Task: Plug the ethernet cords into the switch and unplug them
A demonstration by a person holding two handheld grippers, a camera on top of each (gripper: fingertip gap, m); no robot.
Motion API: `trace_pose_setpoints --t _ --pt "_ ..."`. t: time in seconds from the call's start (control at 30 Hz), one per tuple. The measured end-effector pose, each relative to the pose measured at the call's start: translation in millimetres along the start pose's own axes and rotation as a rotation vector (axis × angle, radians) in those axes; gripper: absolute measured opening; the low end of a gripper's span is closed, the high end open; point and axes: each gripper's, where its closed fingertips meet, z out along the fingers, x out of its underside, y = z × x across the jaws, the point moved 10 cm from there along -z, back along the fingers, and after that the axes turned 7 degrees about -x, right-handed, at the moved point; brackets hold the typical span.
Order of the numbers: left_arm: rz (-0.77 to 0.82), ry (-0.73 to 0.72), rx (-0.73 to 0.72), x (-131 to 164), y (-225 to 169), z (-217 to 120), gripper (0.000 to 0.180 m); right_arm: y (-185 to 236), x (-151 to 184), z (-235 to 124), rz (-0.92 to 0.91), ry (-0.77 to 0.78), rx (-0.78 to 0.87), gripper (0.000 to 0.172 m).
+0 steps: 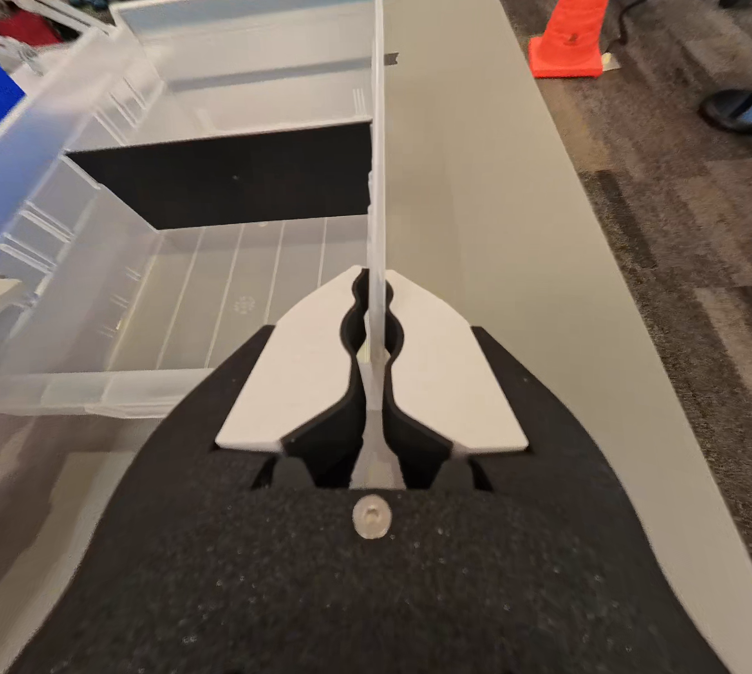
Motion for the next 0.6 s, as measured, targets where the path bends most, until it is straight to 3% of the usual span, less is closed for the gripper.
trace_pose_setpoints --t 0.2,0.37,0.5,0.6 --pt "0.011 -0.081 0.047 3.8 3.7 -5.4 0.026 -0.8 1.7 -2.4 -0.020 -0.009 0.011 0.002" --pt "0.085 -0.302 0.102 -19.3 32.7 -63.0 0.048 2.1 -11.6 -30.1 -0.128 -0.107 0.059 0.012" --pt "0.118 -0.389 0.013 -30.7 110.0 -113.6 0.057 17.4 -32.3 -60.0 -0.155 -0.215 0.062 0.006" --pt "0.080 -0.322 -0.097 -18.3 187.7 -138.2 0.058 65.4 -43.7 -59.1 -0.207 -0.240 -0.048 0.012"
